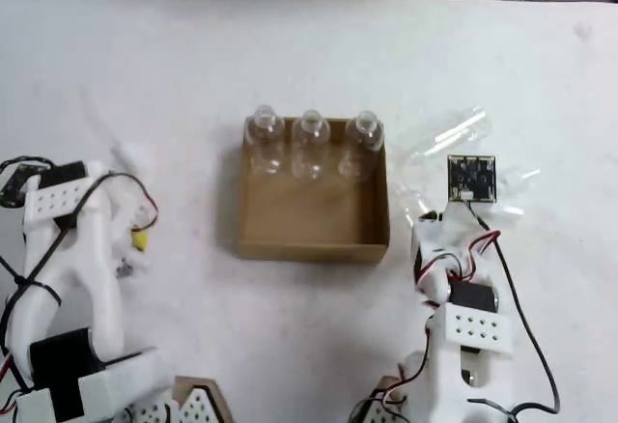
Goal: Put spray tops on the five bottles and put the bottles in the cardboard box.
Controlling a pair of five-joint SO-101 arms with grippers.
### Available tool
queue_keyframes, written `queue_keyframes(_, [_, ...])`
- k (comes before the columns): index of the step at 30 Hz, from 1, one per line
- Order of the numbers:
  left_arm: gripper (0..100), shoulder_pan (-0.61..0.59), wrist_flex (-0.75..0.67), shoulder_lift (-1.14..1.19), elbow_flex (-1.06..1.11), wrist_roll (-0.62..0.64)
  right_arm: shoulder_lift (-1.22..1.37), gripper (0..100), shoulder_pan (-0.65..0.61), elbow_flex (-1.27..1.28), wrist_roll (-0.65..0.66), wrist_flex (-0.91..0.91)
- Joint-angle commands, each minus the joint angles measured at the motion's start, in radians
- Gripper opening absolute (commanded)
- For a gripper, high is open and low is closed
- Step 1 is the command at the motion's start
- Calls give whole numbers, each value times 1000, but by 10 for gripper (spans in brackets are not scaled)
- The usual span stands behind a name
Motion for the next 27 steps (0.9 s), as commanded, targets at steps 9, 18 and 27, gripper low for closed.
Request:
queue_keyframes(9, [548, -13, 66, 2, -66, -91, 1, 21, -7, -5, 11, -19])
queue_keyframes(18, [630, -16, 275, 1, -206, -292, 1, 21, -7, -5, 11, -19])
queue_keyframes(27, [628, -101, 468, 8, -477, -1123, 1, 21, -7, -5, 11, -19])
